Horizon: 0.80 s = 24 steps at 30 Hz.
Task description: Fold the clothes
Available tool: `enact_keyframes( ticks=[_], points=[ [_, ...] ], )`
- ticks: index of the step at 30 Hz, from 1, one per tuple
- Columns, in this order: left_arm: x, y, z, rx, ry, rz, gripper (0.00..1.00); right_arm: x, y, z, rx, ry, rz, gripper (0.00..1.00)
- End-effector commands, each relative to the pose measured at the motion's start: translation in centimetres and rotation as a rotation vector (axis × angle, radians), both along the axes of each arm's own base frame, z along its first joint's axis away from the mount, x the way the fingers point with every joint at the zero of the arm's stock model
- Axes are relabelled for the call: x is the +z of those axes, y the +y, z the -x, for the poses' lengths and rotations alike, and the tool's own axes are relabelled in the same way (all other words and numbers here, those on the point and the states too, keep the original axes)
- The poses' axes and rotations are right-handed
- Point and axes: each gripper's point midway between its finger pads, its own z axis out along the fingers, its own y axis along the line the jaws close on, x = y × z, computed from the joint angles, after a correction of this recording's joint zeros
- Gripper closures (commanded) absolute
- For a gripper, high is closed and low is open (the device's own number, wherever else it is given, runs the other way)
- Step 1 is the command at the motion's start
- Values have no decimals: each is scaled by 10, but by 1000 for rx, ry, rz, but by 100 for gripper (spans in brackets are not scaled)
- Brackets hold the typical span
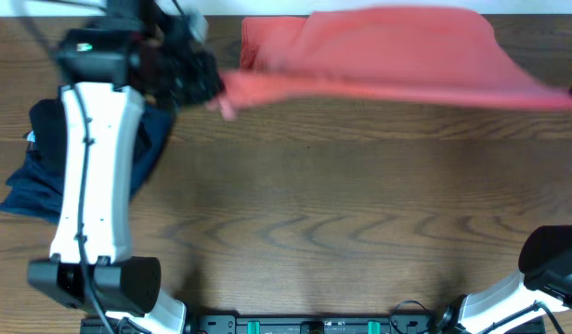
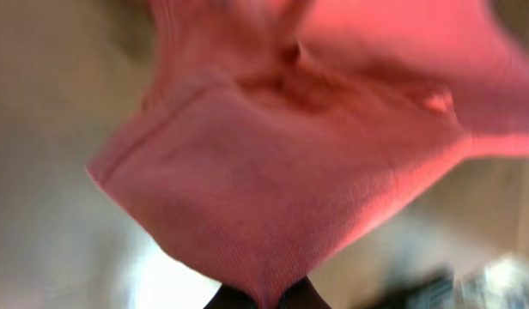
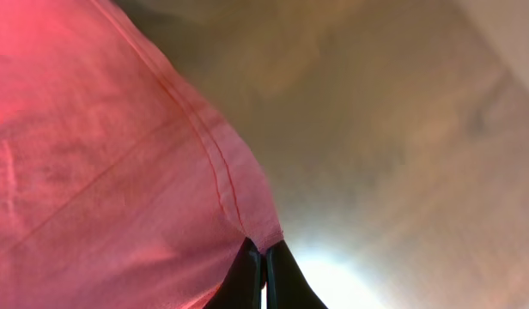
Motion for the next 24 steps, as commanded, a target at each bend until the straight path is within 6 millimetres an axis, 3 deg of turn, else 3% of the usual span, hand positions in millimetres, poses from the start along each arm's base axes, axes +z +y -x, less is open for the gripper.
enact_keyframes(
  ticks=[1, 6, 10, 14, 16, 19, 24],
  points=[
    [-34, -15, 37, -122, 135, -20, 94, -47, -13, 35, -33, 200, 15, 99],
    [-100, -25, 118, -245, 466, -103, 94, -110, 2, 93, -109, 418, -120, 99],
    [-138, -12, 169, -253, 622, -224, 94, -136, 11, 128, -178, 513, -201, 99],
    [-159, 1, 197, -188, 642, -295, 94, -149, 13, 145, -233, 543, -246, 99],
    [-163, 2, 200, -156, 594, -284, 94, -152, 14, 145, -239, 534, -263, 99],
    [-163, 2, 186, -115, 458, -275, 94, -154, 15, 137, -237, 497, -274, 99],
    [-147, -15, 123, -87, 120, -199, 94, -162, 16, 98, -177, 339, -298, 99]
  ],
)
